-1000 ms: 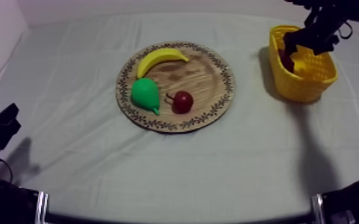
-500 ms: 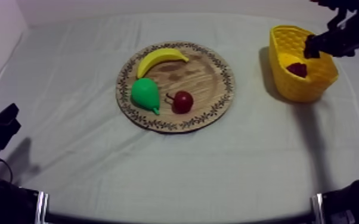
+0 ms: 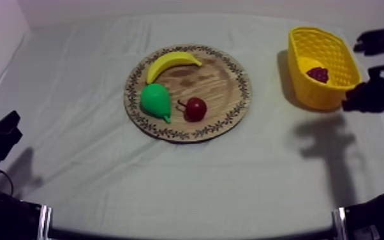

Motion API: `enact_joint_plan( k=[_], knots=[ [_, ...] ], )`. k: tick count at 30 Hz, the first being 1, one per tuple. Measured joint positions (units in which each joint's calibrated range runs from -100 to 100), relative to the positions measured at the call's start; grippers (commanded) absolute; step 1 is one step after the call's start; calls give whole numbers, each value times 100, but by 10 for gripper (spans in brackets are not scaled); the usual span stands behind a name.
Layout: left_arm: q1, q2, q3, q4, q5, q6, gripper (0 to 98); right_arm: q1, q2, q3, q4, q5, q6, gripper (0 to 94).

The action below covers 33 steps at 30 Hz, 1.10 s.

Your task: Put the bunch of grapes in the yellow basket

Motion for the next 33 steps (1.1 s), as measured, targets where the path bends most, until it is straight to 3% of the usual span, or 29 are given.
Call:
enact_joint_plan(
  k=[4,13,25,29,33],
  knots=[
    [0,0,0,0,0,0,0,-45,-992,852,-60,17,28,14],
    [0,0,0,0,0,4,0,-224,-3325,2384,307,338,-364,4],
    [0,0,0,0,0,1,0,-48,-5173,2606,443,381,-865,5],
    [0,0,0,0,0,1,0,29,-5413,2606,452,372,-610,4],
    [0,0,0,0,0,1,0,65,-5557,2613,452,326,-106,3]
  ],
)
